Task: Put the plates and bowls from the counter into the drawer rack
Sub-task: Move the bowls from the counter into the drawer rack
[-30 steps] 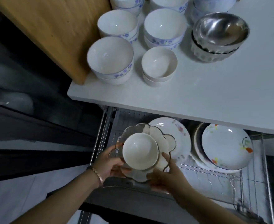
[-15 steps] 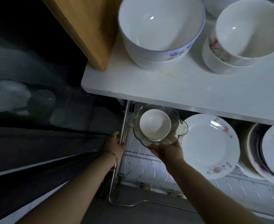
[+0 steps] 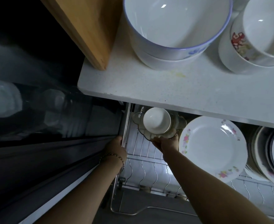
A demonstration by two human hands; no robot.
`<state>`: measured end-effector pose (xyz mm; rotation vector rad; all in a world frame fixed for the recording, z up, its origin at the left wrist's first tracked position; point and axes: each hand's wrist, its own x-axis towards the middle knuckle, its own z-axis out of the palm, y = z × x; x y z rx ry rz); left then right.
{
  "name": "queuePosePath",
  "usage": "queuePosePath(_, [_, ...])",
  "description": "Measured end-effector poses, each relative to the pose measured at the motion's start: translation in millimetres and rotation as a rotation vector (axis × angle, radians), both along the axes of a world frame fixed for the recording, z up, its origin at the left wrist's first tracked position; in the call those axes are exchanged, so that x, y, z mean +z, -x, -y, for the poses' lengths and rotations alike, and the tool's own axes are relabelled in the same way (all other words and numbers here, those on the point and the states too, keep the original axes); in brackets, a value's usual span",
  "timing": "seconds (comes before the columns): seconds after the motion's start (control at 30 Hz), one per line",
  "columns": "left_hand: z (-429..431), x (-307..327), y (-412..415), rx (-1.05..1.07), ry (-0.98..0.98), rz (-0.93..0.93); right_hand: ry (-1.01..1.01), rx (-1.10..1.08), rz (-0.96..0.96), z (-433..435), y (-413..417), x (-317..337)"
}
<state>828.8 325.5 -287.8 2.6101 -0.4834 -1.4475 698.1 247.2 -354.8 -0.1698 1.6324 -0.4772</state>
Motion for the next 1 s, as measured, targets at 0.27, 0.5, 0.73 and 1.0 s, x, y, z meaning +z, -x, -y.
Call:
queuePosePath(0.27, [1.7, 3.4, 5.0, -0.096, -0.051, 0.038, -0.159, 0.088, -0.022, 4.5, 8.7, -3.2])
queuePosePath(0.5, [11.9, 45.0, 25.6, -0.318, -0.103, 0.174, -0.116, 0.544, -0.069, 16.9, 25.0, 44.7])
queuePosePath(0.73, [66.2, 146.5, 84.8, -0.274, 0.576, 0.094, 0.05, 1.178, -0.043, 72.5, 90.1, 227.5])
queuePosePath(1.0, [178.2, 184.3, 111.3, 0.27, 0.555, -0.486, 0.288, 0.672, -0.1, 161.0, 106.1, 289.2])
